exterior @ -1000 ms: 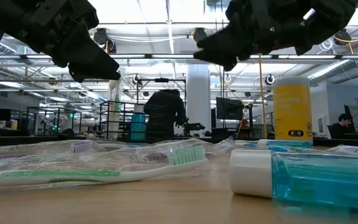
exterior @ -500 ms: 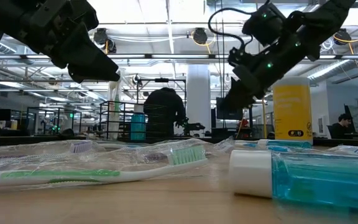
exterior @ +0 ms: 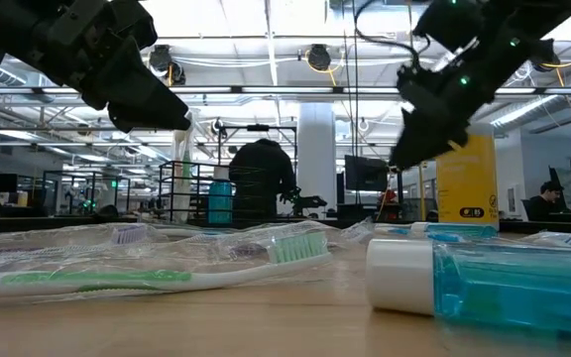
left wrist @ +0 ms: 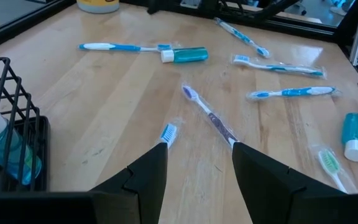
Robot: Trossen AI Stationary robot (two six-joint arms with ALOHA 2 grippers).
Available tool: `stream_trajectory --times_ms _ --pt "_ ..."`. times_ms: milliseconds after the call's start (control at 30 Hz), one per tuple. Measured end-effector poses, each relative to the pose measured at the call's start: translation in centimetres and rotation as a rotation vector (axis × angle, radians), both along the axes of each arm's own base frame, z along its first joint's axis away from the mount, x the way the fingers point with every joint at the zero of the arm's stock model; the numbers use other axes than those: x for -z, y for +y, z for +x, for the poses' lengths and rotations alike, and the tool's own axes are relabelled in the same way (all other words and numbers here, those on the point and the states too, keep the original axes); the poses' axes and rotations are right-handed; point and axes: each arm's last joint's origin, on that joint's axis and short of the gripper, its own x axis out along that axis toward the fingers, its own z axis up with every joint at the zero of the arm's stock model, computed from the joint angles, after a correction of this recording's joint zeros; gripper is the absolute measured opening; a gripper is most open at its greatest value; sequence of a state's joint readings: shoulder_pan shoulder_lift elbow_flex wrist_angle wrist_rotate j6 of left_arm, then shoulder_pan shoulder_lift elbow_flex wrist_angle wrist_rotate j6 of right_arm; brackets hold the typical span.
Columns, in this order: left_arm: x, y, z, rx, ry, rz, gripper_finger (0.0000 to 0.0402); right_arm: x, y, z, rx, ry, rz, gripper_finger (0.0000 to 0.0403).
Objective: Pick & Place toothbrushing station
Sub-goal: Put the blue toothbrush into the black wire organizer
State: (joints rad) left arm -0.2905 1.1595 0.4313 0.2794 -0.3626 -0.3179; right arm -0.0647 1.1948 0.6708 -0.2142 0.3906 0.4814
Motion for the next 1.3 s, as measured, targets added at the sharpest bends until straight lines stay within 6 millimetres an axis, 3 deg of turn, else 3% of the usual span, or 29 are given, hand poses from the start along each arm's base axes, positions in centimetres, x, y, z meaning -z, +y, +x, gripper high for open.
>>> stream_trajectory --times_ms 133,333,567,767,1100,1300 --pt "0.0 0.0 0.0 -0.005 -0.001 0.004 0.0189 2.0 0.6 -0.8 0.082 0.093 0.089 0.0207" --pt "0.0 0.0 0.0 -0.006 -0.002 0.003 0.0189 4.9 1.2 -1.7 0.161 0.102 0.106 0.0207" --pt "-0.1 0.0 0.0 -0.006 -0.007 0.001 0.0189 5.4 1.3 -1.7 0.161 0.073 0.109 0.0207" --pt "-0.1 0.0 0.0 -0.009 -0.010 -0.005 0.0189 7.0 1.9 -2.1 0.132 0.067 0.109 0.0207" --pt "-0.1 0.1 0.1 -0.013 -0.012 -0.004 0.0189 9.2 1.7 -4.5 0.229 0.105 0.096 0.0205" --pt "-0.1 0.1 0.0 -0.015 -0.012 -0.003 0.0189 9.3 1.7 -4.7 0.226 0.120 0.090 0.0164"
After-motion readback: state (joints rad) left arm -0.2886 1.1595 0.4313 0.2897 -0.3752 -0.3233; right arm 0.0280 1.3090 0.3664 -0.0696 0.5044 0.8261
